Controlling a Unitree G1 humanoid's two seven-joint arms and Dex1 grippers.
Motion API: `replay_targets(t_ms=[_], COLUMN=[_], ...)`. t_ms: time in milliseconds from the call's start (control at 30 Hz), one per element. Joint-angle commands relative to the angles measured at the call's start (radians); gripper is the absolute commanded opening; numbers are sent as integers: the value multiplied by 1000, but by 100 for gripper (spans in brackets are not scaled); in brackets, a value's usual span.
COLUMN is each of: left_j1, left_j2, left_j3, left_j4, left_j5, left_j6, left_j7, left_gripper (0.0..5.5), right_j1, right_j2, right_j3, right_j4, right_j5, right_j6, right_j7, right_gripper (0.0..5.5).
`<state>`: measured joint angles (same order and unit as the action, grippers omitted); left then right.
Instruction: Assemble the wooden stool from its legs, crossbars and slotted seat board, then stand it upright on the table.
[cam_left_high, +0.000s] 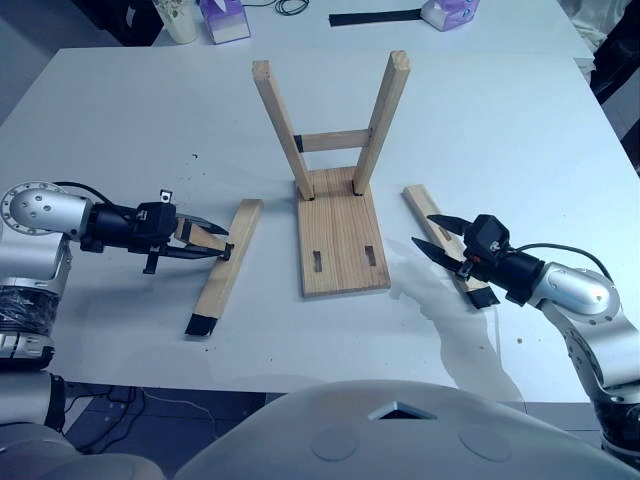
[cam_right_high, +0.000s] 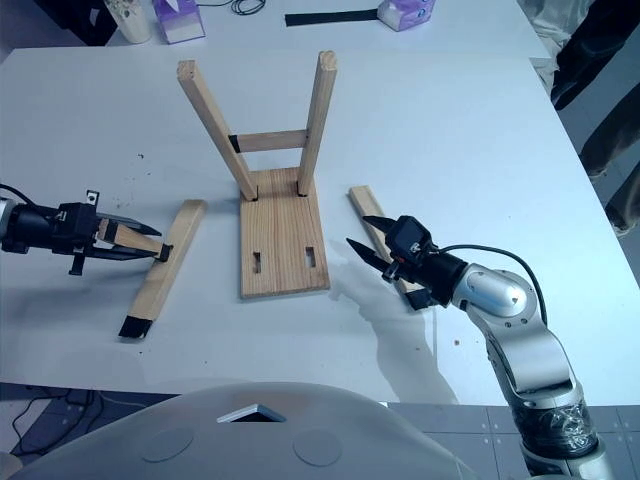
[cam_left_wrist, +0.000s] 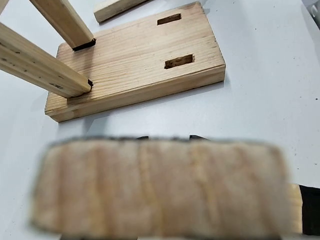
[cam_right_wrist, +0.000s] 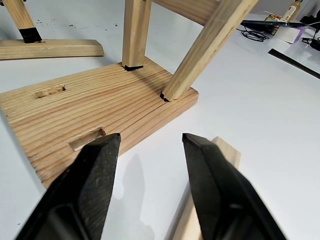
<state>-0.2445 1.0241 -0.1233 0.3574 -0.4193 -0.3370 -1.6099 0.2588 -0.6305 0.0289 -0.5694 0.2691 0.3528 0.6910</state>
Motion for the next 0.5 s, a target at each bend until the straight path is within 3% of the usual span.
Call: replay_targets(t_ms=[33,500], left_j1=[-32,-191], left_j2=[15,-60], left_j3=[-96,-222], left_j4=[11,203], left_j5=[24,97], left_j6=[11,-5], left_j7=[-4,-4], left_gripper=[130,130], right_j1=[-14,-67], right_j2=[2,-5], right_j3=[4,38], right_j4=[-7,19], right_j5=[6,6], right_j6=[11,4], right_j7=[-1,27], right_gripper=[227,227])
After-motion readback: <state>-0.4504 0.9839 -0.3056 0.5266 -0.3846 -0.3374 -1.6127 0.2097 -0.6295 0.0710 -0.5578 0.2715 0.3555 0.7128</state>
